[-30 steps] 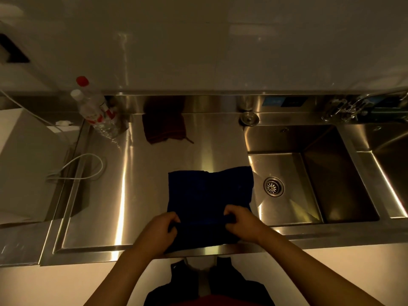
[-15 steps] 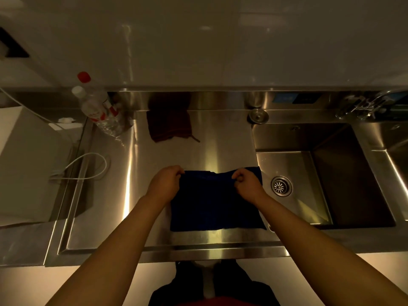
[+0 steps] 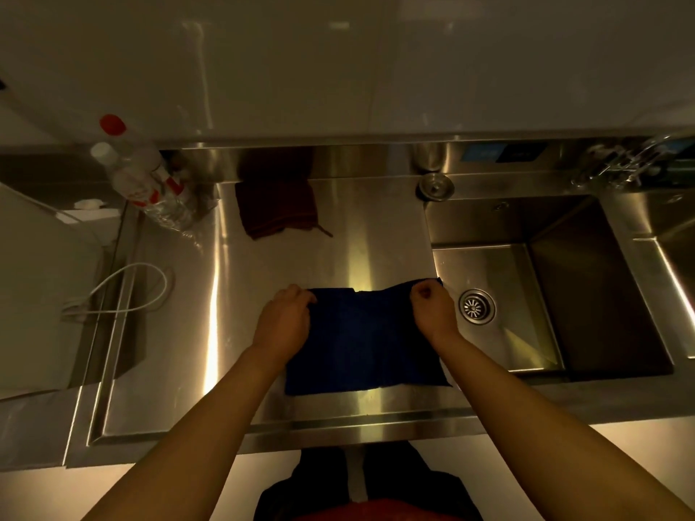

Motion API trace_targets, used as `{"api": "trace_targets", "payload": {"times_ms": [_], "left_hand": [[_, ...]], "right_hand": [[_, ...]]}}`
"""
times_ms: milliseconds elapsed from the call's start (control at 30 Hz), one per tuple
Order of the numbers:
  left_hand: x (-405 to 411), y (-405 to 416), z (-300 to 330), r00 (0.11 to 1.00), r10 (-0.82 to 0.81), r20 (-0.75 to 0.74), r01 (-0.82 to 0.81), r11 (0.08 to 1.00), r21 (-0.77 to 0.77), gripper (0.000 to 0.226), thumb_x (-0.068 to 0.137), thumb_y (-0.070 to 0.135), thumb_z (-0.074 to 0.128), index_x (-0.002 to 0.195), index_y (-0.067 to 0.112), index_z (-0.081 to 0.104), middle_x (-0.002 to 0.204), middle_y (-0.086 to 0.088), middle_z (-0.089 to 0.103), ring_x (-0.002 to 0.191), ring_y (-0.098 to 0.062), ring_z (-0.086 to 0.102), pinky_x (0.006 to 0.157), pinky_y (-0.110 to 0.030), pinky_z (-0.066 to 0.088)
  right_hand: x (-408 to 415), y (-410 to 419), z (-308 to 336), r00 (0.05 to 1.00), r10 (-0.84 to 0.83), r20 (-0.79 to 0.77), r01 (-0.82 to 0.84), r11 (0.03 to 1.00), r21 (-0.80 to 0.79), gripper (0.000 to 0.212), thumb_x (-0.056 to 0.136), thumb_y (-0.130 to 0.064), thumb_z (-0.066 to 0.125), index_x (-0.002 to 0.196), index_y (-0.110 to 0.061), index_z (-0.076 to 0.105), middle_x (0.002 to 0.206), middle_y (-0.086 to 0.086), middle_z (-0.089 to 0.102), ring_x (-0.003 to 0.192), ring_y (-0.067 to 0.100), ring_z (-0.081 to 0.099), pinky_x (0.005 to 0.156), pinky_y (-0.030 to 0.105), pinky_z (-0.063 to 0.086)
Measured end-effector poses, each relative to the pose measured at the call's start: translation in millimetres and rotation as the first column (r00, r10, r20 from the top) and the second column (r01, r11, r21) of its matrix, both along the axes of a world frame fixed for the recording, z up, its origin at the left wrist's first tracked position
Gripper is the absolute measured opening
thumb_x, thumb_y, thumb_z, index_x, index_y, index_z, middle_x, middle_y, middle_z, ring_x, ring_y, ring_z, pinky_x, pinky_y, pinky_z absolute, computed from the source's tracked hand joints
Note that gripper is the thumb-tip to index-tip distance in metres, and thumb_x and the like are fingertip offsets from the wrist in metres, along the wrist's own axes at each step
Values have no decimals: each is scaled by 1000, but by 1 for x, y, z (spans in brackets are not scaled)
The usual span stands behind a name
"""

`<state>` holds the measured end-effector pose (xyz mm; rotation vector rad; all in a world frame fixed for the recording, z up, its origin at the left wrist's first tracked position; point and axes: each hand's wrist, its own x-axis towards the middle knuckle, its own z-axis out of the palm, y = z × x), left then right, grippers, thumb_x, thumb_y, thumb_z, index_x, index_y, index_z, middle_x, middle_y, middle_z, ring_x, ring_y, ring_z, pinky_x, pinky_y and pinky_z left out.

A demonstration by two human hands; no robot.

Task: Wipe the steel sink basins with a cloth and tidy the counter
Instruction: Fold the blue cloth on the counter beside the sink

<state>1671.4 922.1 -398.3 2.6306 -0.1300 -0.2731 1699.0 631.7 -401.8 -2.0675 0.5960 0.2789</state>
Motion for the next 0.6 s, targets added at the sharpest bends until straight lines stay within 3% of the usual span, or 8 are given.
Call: {"api": "trace_targets", "payload": {"times_ms": [100,167,233,300,367,433,600], "left_hand": [[-38,-16,-1,987,-155,-31,154,987,-37,27,99,13,62,125,14,70,124,-5,62,109,-25,58,88,-37,51],[-62,-23,-5,977,-205,-52,204,978,-35,30,99,24,65,128,19,68,126,0,59,111,-20,55,89,-36,51],[-79,-25,-10,979,-187,-82,185,982,-41,35,98,30,68,132,22,66,128,2,57,113,-18,54,91,-35,50],[-89,-21,-15,984,-133,-115,130,991,-38,39,97,31,70,134,21,65,129,2,56,114,-18,53,94,-34,49],[-94,-16,-20,987,-95,-131,92,995,-26,40,96,29,72,134,20,66,129,0,56,115,-19,53,96,-32,48],[-96,-14,-22,989,-86,-121,84,996,-25,39,94,27,75,131,19,67,129,-1,57,116,-19,53,96,-30,48],[-96,-13,-22,992,-74,-104,70,996,-48,37,89,21,80,124,16,71,122,-3,59,112,-22,55,92,-33,51]], "right_hand": [[-18,-28,-2,1000,-14,-4,13,995,-99,24,89,-10,67,113,-14,63,119,7,63,108,24,62,90,34,51],[-36,-48,-7,997,-44,-64,35,990,-134,44,85,-17,77,125,-13,58,128,9,58,115,28,60,87,34,50],[-53,-64,-11,975,-55,-214,35,995,-92,62,80,-30,85,130,-13,54,125,8,58,114,29,60,83,34,49],[-72,-72,-15,937,40,-347,-72,994,-78,61,76,-40,87,123,-16,56,111,3,61,104,24,62,79,31,48],[-90,-75,-19,942,84,-324,-137,980,-142,53,76,-40,87,114,-18,59,105,1,64,96,19,62,72,25,47],[-102,-71,-20,968,80,-239,-135,966,-221,54,75,-40,88,115,-19,59,111,2,61,93,15,59,70,22,47],[-112,-61,-17,965,183,-189,-223,951,-216,77,69,-42,91,130,-29,46,115,-11,46,103,13,54,87,36,55]]}}
